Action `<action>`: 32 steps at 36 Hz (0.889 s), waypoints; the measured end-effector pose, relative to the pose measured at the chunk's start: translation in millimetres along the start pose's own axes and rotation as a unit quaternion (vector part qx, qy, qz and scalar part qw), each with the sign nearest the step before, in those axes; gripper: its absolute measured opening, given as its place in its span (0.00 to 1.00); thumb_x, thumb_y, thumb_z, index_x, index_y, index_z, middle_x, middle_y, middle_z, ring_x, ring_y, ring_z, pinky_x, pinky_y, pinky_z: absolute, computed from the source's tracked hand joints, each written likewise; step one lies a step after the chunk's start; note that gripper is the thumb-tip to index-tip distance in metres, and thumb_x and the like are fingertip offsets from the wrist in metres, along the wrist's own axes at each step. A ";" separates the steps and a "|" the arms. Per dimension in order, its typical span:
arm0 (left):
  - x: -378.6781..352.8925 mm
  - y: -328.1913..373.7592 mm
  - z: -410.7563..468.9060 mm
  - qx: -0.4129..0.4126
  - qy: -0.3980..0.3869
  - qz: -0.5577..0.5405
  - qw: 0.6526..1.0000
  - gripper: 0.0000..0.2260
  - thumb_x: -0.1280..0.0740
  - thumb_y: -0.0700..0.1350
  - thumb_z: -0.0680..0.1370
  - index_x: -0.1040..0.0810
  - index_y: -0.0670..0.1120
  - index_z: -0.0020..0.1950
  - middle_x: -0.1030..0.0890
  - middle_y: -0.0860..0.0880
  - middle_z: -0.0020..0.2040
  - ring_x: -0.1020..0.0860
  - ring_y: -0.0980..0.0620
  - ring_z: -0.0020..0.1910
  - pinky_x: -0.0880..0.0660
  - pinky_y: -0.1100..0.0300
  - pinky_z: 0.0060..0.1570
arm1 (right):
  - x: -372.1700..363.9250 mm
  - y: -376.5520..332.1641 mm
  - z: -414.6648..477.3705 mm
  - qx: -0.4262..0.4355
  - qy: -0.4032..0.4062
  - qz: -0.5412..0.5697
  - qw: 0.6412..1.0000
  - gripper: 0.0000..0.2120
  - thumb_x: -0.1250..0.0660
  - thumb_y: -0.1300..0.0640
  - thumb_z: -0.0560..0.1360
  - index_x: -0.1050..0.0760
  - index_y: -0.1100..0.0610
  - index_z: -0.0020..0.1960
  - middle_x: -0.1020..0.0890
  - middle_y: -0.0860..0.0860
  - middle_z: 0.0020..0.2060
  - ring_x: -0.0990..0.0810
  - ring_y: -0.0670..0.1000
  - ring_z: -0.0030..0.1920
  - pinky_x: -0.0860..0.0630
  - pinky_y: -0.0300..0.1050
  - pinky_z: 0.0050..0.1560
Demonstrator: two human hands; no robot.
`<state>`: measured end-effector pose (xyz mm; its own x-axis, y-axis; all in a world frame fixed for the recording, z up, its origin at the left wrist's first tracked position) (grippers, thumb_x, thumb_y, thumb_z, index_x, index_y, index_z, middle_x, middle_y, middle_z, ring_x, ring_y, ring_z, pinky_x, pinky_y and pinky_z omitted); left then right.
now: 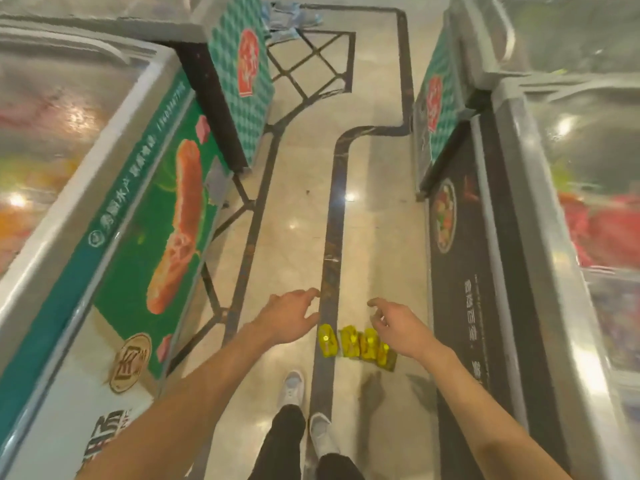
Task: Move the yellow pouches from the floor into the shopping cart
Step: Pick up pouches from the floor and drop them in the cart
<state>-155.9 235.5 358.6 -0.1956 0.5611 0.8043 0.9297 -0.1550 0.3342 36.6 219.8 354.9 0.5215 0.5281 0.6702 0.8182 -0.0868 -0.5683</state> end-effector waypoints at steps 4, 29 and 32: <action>-36.9 -5.5 35.6 -0.019 -0.039 0.006 0.999 0.22 0.42 0.56 0.80 0.37 0.53 0.73 0.23 0.48 0.65 0.26 0.45 0.64 0.31 0.47 0.62 | -24.8 24.9 16.9 -0.044 -0.020 0.002 0.999 0.14 0.42 0.58 0.78 0.29 0.57 0.63 0.18 0.56 0.46 0.20 0.56 0.49 0.27 0.45 0.48; -359.4 -136.6 285.1 0.062 -0.163 -0.098 0.980 0.28 0.35 0.55 0.77 0.38 0.52 0.76 0.24 0.40 0.57 0.23 0.39 0.56 0.24 0.51 0.53 | -289.9 264.2 255.0 -0.181 -0.128 -0.057 0.973 0.14 0.42 0.59 0.78 0.27 0.62 0.60 0.20 0.61 0.55 0.22 0.61 0.57 0.28 0.48 0.51; -414.9 -149.6 313.7 0.077 -0.176 -0.098 0.976 0.26 0.35 0.54 0.77 0.35 0.52 0.74 0.24 0.39 0.59 0.23 0.37 0.57 0.24 0.50 0.54 | -332.7 305.0 289.8 -0.187 -0.137 -0.053 0.971 0.15 0.41 0.56 0.77 0.28 0.60 0.62 0.20 0.60 0.57 0.23 0.60 0.59 0.28 0.49 0.55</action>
<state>-115.9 281.0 -179.2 -0.2806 0.8170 0.5038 0.9262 0.0927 0.3655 42.6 262.4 -179.7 0.3870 0.7511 0.5349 0.9214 -0.2928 -0.2554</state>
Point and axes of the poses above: each hand's wrist, its own z-axis towards the middle knuckle, its own x-axis out of the back of the hand, y = z × x, the point moved 10 cm from there along z, towards the middle knuckle
